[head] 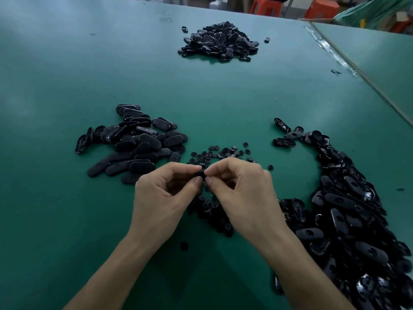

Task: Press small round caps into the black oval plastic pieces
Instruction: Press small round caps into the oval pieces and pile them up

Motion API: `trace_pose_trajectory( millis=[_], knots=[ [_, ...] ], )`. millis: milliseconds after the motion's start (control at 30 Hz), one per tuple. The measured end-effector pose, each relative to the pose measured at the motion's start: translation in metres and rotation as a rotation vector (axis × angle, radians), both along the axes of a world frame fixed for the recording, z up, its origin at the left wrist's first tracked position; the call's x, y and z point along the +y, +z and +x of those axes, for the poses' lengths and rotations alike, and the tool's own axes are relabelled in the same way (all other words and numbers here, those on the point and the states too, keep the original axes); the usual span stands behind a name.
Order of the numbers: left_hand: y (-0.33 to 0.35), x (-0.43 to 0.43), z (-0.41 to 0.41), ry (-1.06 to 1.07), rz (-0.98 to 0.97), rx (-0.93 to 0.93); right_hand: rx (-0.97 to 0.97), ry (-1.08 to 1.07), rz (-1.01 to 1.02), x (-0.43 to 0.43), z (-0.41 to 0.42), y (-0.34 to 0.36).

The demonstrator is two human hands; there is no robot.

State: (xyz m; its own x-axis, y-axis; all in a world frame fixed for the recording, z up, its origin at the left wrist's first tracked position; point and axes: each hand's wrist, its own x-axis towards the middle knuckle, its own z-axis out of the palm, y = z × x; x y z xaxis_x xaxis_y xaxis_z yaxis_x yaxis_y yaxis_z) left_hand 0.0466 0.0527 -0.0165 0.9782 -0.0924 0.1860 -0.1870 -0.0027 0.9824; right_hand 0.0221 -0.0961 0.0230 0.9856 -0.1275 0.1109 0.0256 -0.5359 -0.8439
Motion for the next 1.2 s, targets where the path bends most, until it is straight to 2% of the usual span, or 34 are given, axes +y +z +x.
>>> trace_pose_trajectory(
  millis=[300,633,1200],
  knots=[
    [-0.002,0.000,-0.001,-0.013,0.058,-0.005,-0.019,-0.040,0.000,0.005,-0.002,-0.002],
    [0.002,0.003,0.002,-0.010,-0.134,0.090,-0.090,0.005,0.022,0.011,-0.003,-0.002],
    [0.001,0.007,0.006,-0.056,-0.108,0.113,0.137,0.149,0.166,-0.015,0.011,0.001]
  ],
)
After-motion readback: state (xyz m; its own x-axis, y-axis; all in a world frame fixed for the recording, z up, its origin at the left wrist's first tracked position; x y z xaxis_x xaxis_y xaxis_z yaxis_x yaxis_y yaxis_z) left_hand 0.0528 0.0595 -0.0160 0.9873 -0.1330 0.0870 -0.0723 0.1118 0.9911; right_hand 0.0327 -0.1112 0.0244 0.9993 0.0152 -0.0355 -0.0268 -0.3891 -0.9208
